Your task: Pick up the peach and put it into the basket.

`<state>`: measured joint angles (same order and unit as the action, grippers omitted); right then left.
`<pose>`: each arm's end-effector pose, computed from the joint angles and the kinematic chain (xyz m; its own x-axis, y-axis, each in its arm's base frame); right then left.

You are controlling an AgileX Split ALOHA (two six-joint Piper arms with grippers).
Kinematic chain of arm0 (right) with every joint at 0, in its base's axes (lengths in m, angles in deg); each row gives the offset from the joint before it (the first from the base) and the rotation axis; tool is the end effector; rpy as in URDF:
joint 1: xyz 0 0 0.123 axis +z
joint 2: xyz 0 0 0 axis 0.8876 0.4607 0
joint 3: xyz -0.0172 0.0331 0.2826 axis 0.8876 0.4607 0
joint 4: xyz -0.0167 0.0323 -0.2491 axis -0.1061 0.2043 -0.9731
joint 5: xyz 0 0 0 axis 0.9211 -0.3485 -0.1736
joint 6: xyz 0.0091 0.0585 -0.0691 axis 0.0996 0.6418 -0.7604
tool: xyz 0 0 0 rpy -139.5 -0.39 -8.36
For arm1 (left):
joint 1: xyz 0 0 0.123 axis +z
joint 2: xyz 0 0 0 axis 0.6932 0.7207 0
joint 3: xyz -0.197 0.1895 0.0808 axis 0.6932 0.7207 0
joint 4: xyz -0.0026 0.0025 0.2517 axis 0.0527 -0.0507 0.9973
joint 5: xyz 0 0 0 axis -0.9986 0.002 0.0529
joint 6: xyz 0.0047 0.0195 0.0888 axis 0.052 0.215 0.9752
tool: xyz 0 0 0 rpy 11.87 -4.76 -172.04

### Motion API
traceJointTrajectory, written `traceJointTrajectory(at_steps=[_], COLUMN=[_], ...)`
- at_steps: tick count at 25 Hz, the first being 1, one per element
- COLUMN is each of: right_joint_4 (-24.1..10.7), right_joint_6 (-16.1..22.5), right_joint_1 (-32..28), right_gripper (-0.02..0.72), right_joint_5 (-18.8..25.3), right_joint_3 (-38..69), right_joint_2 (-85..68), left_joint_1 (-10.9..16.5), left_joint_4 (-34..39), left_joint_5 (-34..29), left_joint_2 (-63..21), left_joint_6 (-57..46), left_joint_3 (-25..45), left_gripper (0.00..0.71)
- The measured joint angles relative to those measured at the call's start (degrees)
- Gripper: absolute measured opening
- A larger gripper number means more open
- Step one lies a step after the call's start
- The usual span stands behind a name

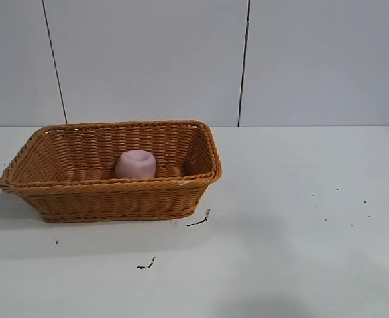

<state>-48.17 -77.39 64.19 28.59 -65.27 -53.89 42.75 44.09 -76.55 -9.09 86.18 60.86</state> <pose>0.0510 0.0025 0.2865 -0.6833 -0.0734 -0.7264 -0.0737 0.9968 -0.0315 -0.0063 -0.0030 0.2766 -0.4530 0.0674 -0.8890 0.0766 0.9964 0.0365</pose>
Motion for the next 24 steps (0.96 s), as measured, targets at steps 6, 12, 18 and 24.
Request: traceJointTrajectory(at_steps=[6,12,18,24], right_joint_4=[0.16,0.16,0.18,0.23], right_joint_6=[0.0,0.0,0.0,0.0], right_joint_1=[0.0,0.0,0.0,0.0], right_gripper=[0.69,0.69,0.69,0.69], right_joint_5=[-0.48,-0.84,-0.84,-0.84], right_joint_3=[2.93,3.0,3.0,3.0], right_joint_2=[-14.07,-20.82,-21.07,-21.07], left_joint_1=[0.0,0.0,0.0,0.0], left_joint_4=[0.0,0.0,0.0,0.0], left_joint_5=[0.0,0.0,0.0,0.0], left_joint_2=[0.0,0.0,0.0,0.0], left_joint_6=[0.0,0.0,0.0,0.0], left_joint_3=[0.0,0.0,0.0,0.0], left_gripper=[0.692,0.692,0.692,0.692])
